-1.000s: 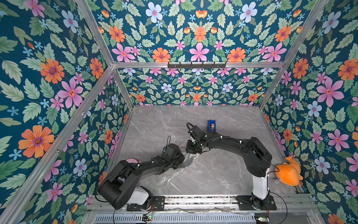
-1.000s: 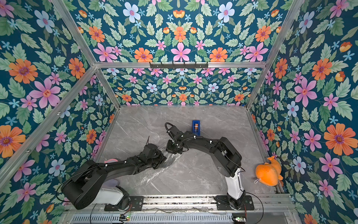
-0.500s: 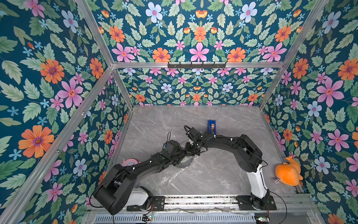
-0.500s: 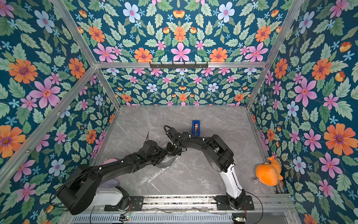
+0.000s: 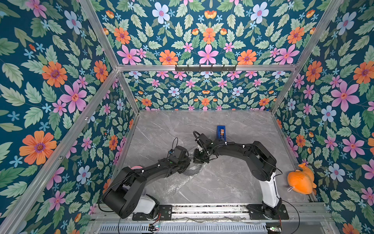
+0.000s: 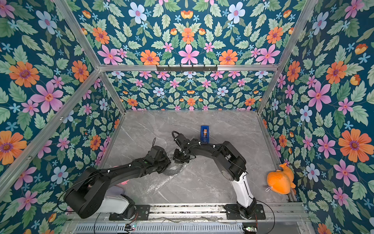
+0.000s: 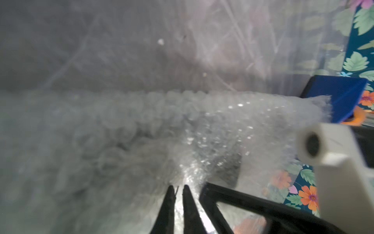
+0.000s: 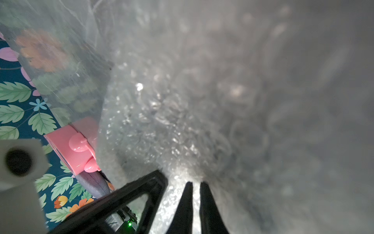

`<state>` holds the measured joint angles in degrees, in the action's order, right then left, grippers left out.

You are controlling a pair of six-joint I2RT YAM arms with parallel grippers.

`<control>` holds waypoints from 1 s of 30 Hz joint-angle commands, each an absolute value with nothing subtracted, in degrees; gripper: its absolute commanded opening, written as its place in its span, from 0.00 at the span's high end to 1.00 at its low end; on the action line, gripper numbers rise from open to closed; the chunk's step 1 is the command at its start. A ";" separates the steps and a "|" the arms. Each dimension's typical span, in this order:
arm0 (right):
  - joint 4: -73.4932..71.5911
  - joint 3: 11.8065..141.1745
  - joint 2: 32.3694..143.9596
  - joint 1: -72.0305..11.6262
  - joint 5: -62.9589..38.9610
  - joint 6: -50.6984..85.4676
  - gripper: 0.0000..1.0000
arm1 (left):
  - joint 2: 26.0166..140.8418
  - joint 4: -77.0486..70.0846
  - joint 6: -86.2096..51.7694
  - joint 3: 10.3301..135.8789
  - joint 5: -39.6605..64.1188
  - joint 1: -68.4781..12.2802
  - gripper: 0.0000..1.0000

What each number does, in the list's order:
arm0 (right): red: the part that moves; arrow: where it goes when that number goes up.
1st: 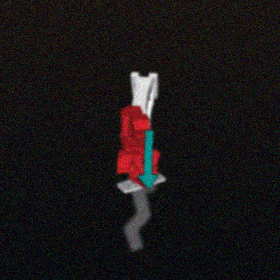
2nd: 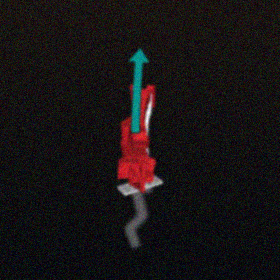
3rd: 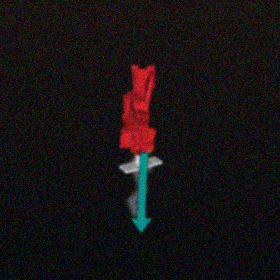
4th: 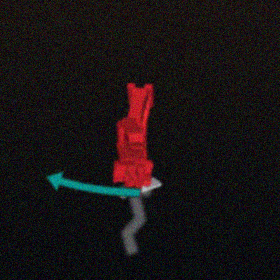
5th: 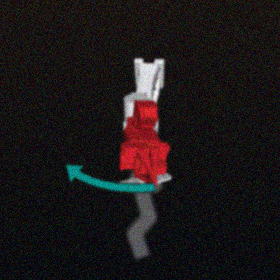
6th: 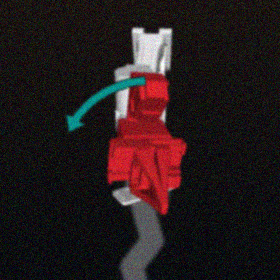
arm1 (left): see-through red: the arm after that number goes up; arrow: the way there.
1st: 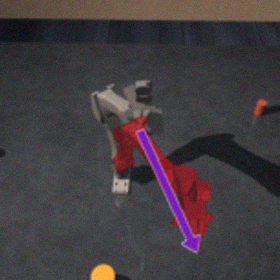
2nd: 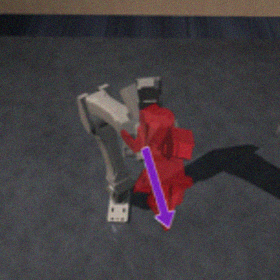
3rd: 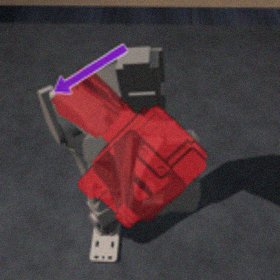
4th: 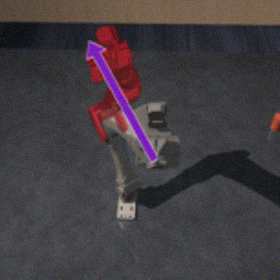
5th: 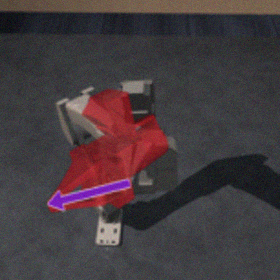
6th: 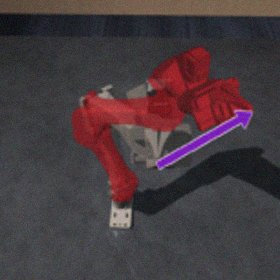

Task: Wrap dinner plates in bubble wrap
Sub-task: Wrap the plate in the bubble wrap.

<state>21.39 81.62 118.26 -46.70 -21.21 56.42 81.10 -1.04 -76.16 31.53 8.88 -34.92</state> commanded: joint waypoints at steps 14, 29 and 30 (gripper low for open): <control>48.06 102.89 120.06 -32.20 -10.31 32.43 0.59 | 81.53 -3.34 -75.29 28.82 10.44 -34.89 0.92; 53.00 120.94 135.97 -27.59 -15.07 29.28 0.60 | 81.80 -2.82 -74.56 27.96 10.94 -34.89 0.89; 53.09 121.43 136.43 -27.57 -15.26 29.09 0.60 | 81.95 -3.02 -74.60 27.85 10.98 -34.88 0.89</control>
<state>51.29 120.09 135.79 -27.55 -13.34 30.61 81.45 -6.66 -75.42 28.34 10.68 -34.89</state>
